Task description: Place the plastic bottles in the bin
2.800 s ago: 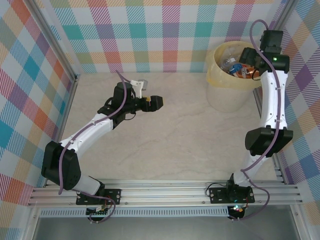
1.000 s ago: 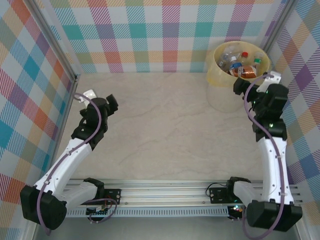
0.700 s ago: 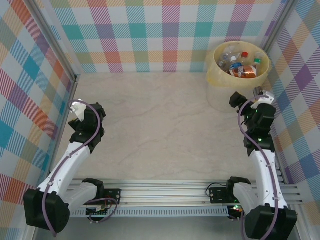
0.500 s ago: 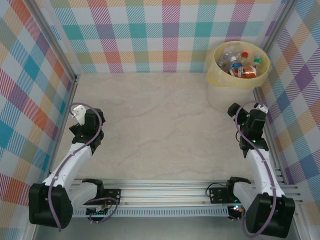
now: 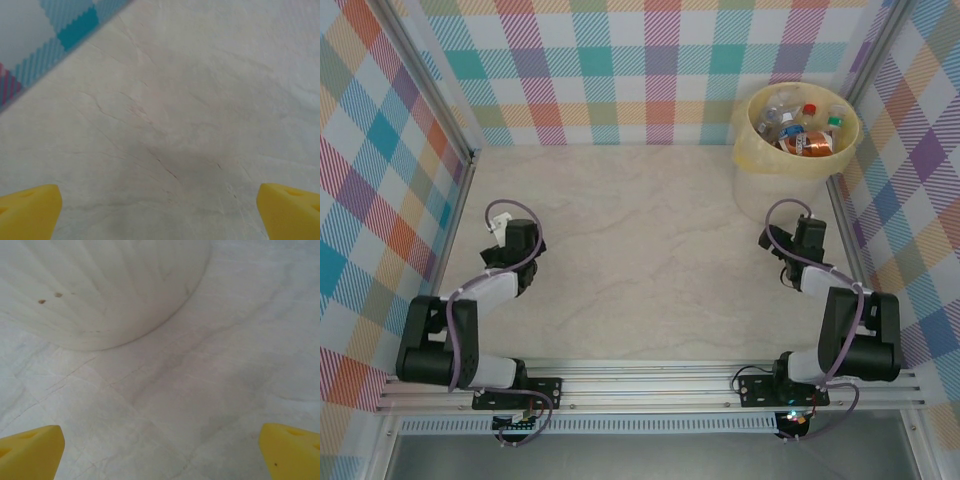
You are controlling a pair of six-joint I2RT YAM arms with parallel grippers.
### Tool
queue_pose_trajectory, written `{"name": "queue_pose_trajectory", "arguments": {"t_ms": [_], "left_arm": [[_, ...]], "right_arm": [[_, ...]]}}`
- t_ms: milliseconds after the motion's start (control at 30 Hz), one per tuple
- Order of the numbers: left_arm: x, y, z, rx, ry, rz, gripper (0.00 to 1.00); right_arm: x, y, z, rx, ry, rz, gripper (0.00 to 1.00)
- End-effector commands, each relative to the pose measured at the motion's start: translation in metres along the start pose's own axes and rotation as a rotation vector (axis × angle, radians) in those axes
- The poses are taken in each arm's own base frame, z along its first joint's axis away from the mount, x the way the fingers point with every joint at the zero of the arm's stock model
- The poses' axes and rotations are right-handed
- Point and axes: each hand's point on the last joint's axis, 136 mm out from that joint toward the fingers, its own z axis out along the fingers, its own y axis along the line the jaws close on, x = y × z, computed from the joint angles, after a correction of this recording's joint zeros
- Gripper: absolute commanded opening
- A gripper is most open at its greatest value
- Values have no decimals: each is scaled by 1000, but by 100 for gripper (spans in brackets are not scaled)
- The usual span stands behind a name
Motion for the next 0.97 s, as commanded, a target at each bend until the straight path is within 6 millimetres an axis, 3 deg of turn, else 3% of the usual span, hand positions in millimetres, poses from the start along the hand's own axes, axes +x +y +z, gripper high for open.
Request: {"name": "queue_pose_trajectory", "arguments": {"t_ms": [0,67,167,300,400,933], "left_arm": [[-13,-17,11,80,-71,31,100],[-20,-22,8,118,-143,37,100],[-12,-35,0,243,-205,61,100],[-4,-45,-5,317,-222,91,100],[8,-54,5,320,-188,137,100],[5,-53,4,299,-204,132,100]], "right_arm": [[-24,32,0,-145,-126,-141,100],[-28,44,-3,-207,-198,-192,100],[-21,62,-7,-296,-210,-265,100],[0,85,-13,-391,-311,-392,100],[-5,74,0,-292,-273,-356,100],[-3,77,0,-286,-269,-376,100]]}}
